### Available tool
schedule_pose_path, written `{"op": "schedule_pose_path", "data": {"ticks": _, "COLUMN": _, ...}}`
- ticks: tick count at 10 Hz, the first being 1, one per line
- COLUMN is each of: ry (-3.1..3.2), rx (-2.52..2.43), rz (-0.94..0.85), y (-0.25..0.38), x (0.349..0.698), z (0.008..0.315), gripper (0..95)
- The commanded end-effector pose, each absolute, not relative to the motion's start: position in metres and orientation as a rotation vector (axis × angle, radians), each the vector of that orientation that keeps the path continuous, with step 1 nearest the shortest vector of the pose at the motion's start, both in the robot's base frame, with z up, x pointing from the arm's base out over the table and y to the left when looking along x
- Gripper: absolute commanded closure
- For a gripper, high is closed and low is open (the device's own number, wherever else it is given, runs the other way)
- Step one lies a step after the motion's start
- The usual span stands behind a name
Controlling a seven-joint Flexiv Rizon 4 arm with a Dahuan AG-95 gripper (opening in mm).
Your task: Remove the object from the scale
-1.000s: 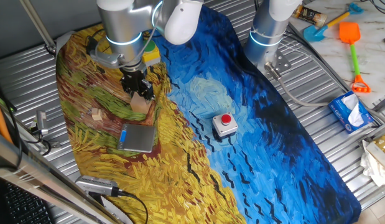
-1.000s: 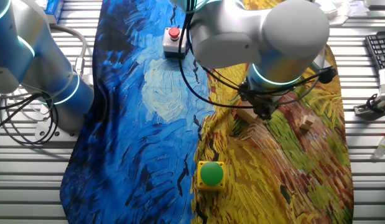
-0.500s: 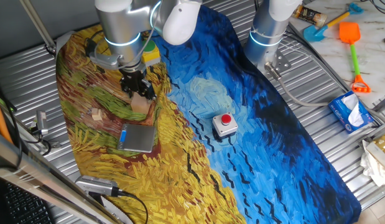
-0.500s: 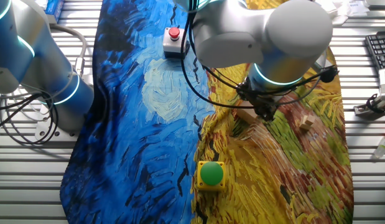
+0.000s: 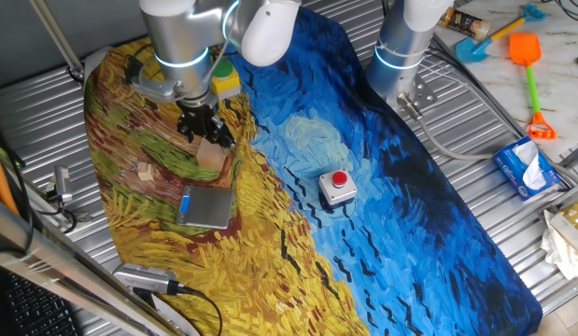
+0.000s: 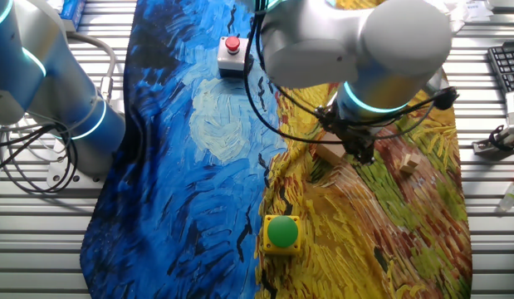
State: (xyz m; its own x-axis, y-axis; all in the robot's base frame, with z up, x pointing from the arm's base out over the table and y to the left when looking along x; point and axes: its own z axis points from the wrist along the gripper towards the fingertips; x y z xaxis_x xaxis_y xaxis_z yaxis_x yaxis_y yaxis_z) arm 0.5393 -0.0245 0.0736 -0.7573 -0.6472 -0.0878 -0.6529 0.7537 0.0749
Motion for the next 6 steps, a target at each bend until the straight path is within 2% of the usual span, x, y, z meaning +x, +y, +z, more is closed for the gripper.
{"op": "schedule_pose_path", "data": {"ticks": 1, "ry": 2.905, "rx": -1.065, "rz": 0.131, "y": -0.028, "x": 0.542, "z": 0.093, "gripper": 19.0}}
{"op": "schedule_pose_path", "data": {"ticks": 3, "ry": 2.927, "rx": -1.046, "rz": 0.081, "y": -0.029, "x": 0.543, "z": 0.111, "gripper": 19.0}}
{"op": "schedule_pose_path", "data": {"ticks": 5, "ry": 2.937, "rx": -0.978, "rz": 0.106, "y": -0.029, "x": 0.543, "z": 0.119, "gripper": 19.0}}
{"op": "schedule_pose_path", "data": {"ticks": 6, "ry": 2.943, "rx": -0.932, "rz": 0.141, "y": -0.029, "x": 0.543, "z": 0.124, "gripper": 38.0}}
